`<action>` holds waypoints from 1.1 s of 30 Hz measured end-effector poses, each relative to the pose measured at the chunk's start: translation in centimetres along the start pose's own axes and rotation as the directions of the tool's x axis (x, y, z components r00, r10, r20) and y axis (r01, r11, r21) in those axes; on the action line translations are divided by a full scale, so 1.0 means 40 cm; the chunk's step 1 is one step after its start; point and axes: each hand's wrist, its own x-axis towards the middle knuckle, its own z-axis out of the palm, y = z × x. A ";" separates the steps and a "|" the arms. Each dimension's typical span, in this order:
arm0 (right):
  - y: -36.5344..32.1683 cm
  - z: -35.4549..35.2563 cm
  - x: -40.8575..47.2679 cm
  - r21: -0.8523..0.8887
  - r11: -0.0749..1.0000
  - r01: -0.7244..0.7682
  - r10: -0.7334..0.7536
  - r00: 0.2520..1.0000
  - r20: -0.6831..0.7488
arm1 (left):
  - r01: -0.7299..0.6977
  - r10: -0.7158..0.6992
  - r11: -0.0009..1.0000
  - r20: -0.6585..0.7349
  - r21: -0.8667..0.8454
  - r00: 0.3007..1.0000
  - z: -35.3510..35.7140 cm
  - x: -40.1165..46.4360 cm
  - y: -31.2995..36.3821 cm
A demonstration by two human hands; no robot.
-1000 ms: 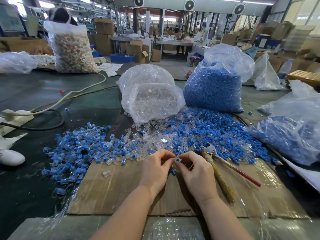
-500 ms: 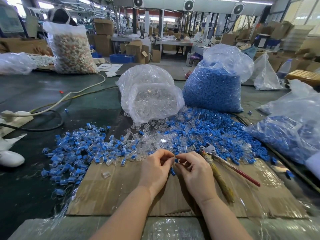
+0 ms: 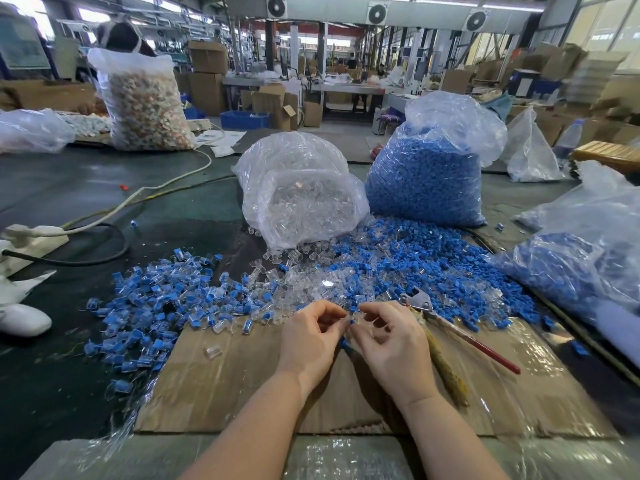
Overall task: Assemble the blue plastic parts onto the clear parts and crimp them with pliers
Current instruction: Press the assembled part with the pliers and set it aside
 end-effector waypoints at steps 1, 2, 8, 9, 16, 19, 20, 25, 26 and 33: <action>0.001 -0.005 0.003 -0.021 1.000 -0.014 0.014 0.999 -0.033 | 0.003 -0.003 1.000 -0.004 -0.007 1.000 -0.001 0.000 0.000; 0.003 -0.011 0.007 -0.054 0.997 -0.046 0.043 0.997 -0.063 | 0.005 -0.005 1.000 -0.005 -0.007 1.000 -0.001 0.000 0.000; 0.037 -0.079 0.024 -0.593 0.676 -0.437 0.513 0.857 -0.047 | 0.000 0.000 1.000 -0.011 -0.002 1.000 -0.002 -0.001 -0.001; 0.045 -0.091 0.022 -0.667 0.591 -0.453 0.599 0.801 -0.013 | 0.001 -0.001 1.000 -0.011 -0.009 1.000 -0.002 -0.001 -0.001; 0.068 -0.119 -0.004 -0.793 0.455 -0.406 0.714 0.699 0.052 | 0.006 -0.006 1.000 -0.022 -0.020 1.000 -0.002 -0.001 -0.001; 0.051 -0.120 -0.006 -0.841 0.454 -0.296 0.597 0.801 0.040 | 0.017 -0.018 0.999 -0.038 -0.035 0.999 -0.005 0.001 -0.002; 0.046 -0.123 -0.004 -0.846 0.463 -0.264 0.556 0.830 0.046 | 0.023 -0.025 0.999 -0.044 -0.047 0.999 -0.005 0.001 -0.001; 0.022 -0.146 0.029 -0.812 0.564 -0.150 0.395 0.912 0.106 | 0.079 -0.088 0.987 -0.061 -0.139 0.994 -0.011 0.009 0.006; 0.014 -0.156 0.041 -0.784 0.602 -0.150 0.373 0.921 0.111 | 0.104 -0.115 0.980 -0.057 -0.171 0.992 -0.014 0.012 0.010; 0.002 -0.130 0.042 -0.751 0.648 -0.128 0.405 0.893 0.197 | 0.143 -0.157 0.968 -0.054 -0.208 0.986 -0.019 0.012 0.019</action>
